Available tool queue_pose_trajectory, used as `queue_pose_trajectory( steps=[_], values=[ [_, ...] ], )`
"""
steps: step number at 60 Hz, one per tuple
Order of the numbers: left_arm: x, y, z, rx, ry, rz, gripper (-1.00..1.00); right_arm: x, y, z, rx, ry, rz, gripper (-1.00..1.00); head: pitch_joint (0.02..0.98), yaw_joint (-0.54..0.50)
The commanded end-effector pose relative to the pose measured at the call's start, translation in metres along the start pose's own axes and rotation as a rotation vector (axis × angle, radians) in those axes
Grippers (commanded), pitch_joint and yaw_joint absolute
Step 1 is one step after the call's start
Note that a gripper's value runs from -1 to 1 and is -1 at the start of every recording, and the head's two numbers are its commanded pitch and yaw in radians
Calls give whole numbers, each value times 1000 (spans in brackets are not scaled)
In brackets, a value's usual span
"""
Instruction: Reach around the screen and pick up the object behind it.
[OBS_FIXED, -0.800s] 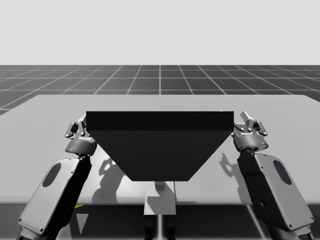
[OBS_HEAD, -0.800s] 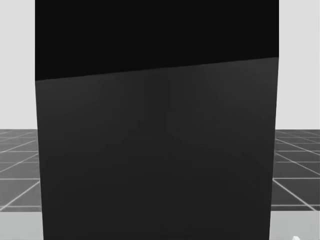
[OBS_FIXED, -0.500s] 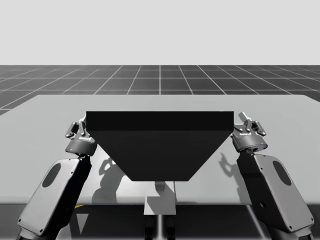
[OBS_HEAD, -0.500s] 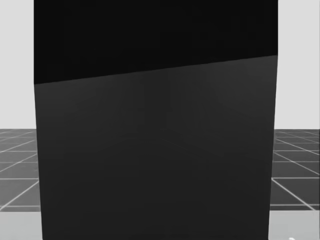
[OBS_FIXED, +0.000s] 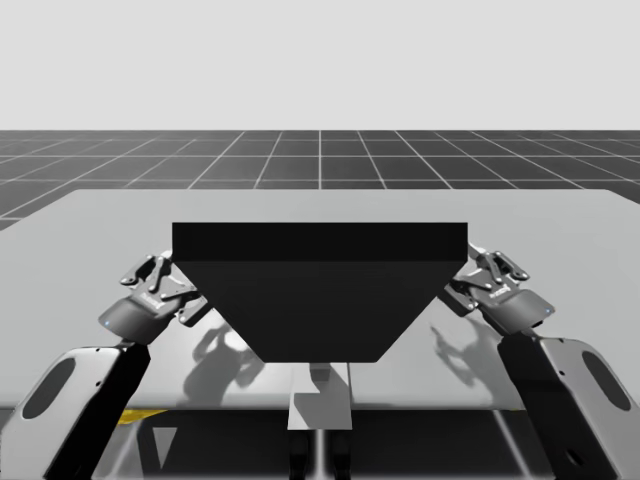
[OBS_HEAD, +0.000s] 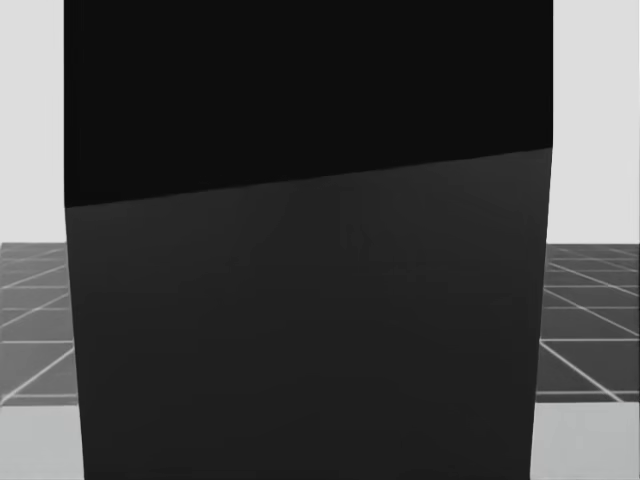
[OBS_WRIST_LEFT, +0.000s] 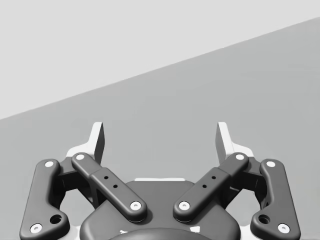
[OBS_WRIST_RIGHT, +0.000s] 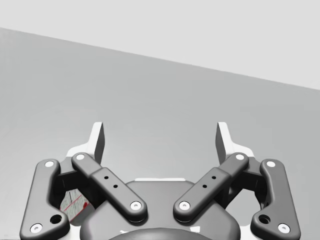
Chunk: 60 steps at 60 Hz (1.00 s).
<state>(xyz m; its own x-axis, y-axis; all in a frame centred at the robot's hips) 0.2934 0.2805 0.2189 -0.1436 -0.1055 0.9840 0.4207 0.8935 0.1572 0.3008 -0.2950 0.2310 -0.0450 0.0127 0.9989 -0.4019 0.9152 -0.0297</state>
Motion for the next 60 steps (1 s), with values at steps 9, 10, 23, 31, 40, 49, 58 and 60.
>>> queue_pose_trajectory(
  steps=[9, 10, 23, 31, 40, 49, 58, 60],
  values=[
    [6, 10, 41, -263, 24, -46, -1000, -18, -1, 46, 260, 13, 105, -1000, 144, -20],
    [7, 10, 42, -277, 25, -40, -1000, -18, -1, 48, 264, 9, 106, -1000, 145, -21],
    [10, 27, 55, -394, 41, -18, -1000, -21, -12, 72, 357, 19, 108, -1000, 153, -23],
    [3, 25, 53, -429, 55, -11, -1000, -25, -15, 71, 375, 12, 126, -1000, 152, -28],
    [2, 11, 49, -485, 51, -42, -1000, -35, -14, 54, 415, 7, 132, -1000, 155, -30],
    [10, -1, 44, -535, 32, -69, -1000, -47, -16, 25, 443, -4, 136, -1000, 159, -31],
    [14, -5, 41, -557, 28, -91, -1000, -56, -14, 0, 488, 3, 137, -1000, 164, -31],
    [14, -6, 40, -561, 29, -90, -1000, -60, -14, -7, 503, 11, 126, -1000, 165, -31]
  ],
)
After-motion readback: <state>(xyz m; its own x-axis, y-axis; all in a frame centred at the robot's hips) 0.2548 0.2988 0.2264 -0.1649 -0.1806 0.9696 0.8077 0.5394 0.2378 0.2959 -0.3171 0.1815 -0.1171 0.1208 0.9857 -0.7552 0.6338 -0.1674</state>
